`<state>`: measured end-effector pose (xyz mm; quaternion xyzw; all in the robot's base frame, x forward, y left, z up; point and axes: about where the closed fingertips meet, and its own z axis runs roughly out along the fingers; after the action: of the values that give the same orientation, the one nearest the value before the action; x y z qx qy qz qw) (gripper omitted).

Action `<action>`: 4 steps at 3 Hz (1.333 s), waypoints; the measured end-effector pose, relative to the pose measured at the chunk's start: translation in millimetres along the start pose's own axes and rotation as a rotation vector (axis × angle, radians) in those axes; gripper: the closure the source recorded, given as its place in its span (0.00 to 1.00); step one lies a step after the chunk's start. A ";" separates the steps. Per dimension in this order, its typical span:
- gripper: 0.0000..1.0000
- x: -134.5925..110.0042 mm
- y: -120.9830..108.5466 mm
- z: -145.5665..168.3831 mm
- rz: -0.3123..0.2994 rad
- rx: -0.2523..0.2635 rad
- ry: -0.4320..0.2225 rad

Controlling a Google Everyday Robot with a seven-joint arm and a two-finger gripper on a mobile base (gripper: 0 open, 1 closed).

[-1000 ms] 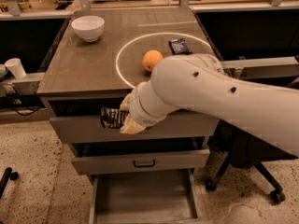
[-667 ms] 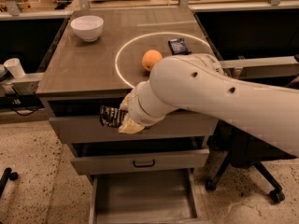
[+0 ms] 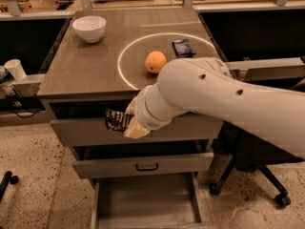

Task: Place rxbar chocolate into bottom drawer

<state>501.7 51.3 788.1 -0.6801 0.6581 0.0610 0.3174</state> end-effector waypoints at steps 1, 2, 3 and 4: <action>1.00 40.7 12.9 8.5 0.076 -0.003 -0.006; 1.00 100.8 34.7 17.7 0.178 0.029 -0.035; 1.00 100.9 34.7 17.8 0.178 0.029 -0.035; 1.00 118.5 38.1 32.6 0.175 0.016 -0.005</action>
Offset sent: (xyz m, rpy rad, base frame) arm -0.0222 -0.1175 -0.1282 0.1768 0.0968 -0.2303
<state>492.0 -31.0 689.6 -0.6175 0.7145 0.0849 0.3177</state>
